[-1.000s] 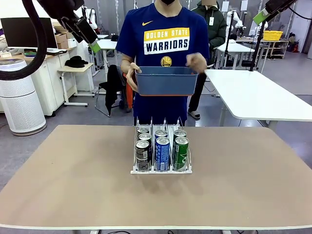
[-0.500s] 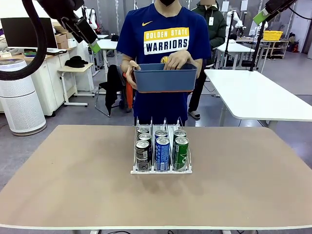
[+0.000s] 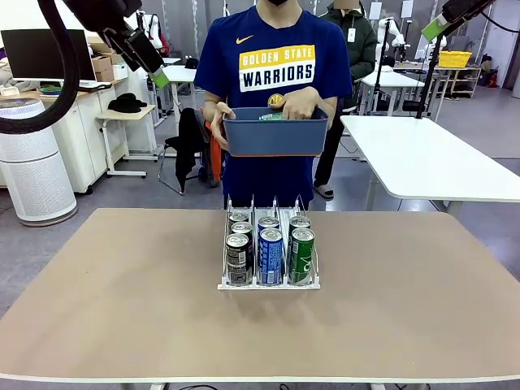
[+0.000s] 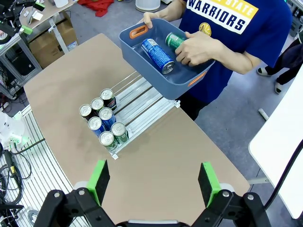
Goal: Fill the beverage cans into the dispenser.
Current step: Pick up the Sprite handed by the human.
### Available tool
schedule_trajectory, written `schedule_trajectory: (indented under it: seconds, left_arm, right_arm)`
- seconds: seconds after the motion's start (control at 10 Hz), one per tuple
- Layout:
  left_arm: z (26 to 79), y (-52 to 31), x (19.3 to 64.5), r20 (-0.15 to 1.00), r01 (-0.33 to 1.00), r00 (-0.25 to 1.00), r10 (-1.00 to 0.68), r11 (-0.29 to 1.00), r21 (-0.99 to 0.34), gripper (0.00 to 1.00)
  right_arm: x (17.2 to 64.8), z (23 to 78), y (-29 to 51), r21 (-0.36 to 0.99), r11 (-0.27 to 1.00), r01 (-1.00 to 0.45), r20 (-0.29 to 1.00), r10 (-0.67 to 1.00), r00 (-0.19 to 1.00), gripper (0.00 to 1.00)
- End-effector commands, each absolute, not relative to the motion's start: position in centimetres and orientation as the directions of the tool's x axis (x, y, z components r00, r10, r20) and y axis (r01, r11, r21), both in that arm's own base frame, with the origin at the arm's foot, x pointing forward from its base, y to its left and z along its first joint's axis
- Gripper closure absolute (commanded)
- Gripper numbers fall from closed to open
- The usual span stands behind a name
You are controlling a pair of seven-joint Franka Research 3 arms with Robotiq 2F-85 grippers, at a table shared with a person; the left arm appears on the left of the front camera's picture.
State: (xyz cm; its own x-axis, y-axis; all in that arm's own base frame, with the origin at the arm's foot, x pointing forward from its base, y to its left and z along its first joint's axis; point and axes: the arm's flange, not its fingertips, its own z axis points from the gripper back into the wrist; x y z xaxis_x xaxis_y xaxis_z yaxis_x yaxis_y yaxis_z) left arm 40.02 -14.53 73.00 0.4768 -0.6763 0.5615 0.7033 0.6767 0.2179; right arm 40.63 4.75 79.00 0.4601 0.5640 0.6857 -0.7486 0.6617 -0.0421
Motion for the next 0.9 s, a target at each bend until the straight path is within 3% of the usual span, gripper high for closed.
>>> schedule_trajectory:
  seconds: [0.0,0.8]
  left_arm:
    - [73.32,-14.42,40.11,0.561,0.749,0.429,-0.708,0.626,0.217,0.00]
    - [73.48,-15.00,39.79,0.562,0.725,0.442,-0.699,0.648,0.234,0.00]
  right_arm:
    - [40.50,78.84,4.71,-0.039,0.658,-0.752,0.682,0.567,0.462,0.00]
    - [40.50,78.84,4.71,-0.039,0.658,-0.752,0.682,0.567,0.462,0.00]
